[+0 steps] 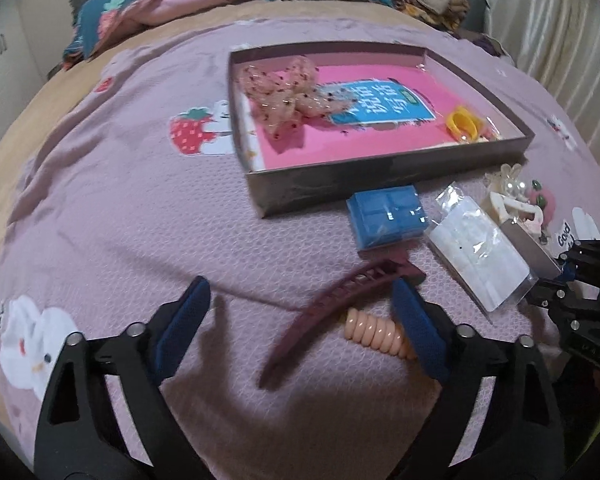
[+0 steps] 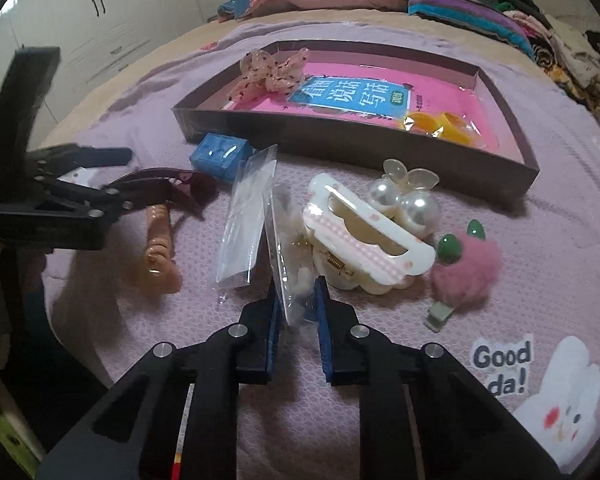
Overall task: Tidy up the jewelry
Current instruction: 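Grasp the dark red claw clip with the left tool while the right tool grasps a clear bag, then carry the claw clip and clear bag over the box and release them inside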
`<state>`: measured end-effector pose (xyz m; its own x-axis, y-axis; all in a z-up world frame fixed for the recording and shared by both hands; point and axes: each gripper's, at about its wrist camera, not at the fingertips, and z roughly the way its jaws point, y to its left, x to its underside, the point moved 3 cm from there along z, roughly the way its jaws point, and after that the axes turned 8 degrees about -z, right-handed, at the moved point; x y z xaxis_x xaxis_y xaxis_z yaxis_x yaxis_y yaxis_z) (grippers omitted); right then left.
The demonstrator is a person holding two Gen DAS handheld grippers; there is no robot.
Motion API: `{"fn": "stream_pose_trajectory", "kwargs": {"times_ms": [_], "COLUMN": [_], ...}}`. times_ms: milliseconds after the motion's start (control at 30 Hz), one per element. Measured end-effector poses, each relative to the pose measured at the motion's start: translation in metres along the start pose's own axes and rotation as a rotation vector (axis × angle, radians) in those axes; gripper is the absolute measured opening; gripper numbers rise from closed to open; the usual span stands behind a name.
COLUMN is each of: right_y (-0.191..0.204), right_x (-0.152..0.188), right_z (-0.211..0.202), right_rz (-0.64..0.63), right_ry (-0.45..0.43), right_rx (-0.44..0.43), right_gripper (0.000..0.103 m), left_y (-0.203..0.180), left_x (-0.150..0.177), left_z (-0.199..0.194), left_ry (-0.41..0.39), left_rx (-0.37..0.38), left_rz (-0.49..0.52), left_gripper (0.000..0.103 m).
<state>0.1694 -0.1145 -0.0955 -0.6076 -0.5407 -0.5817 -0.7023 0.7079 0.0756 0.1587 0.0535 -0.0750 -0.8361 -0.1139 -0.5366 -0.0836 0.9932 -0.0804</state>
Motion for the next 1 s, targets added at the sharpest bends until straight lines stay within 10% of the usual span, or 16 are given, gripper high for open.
{"fn": "stream_pose_trajectory", "kwargs": {"times_ms": [500, 1000], "right_y": [-0.011, -0.014], "right_x": [0.006, 0.008], "right_z": [-0.038, -0.056], "right_rz": [0.036, 0.052], "right_ry": [-0.122, -0.175], "right_rx": [0.005, -0.002], "right_gripper": [0.015, 0.014], "left_y": [-0.029, 0.008], "left_x": [0.011, 0.010], "left_z": [0.006, -0.037], "left_ry": [0.056, -0.035], "left_rx": [0.067, 0.085], "left_rz": [0.129, -0.048], "left_gripper": [0.014, 0.005]}}
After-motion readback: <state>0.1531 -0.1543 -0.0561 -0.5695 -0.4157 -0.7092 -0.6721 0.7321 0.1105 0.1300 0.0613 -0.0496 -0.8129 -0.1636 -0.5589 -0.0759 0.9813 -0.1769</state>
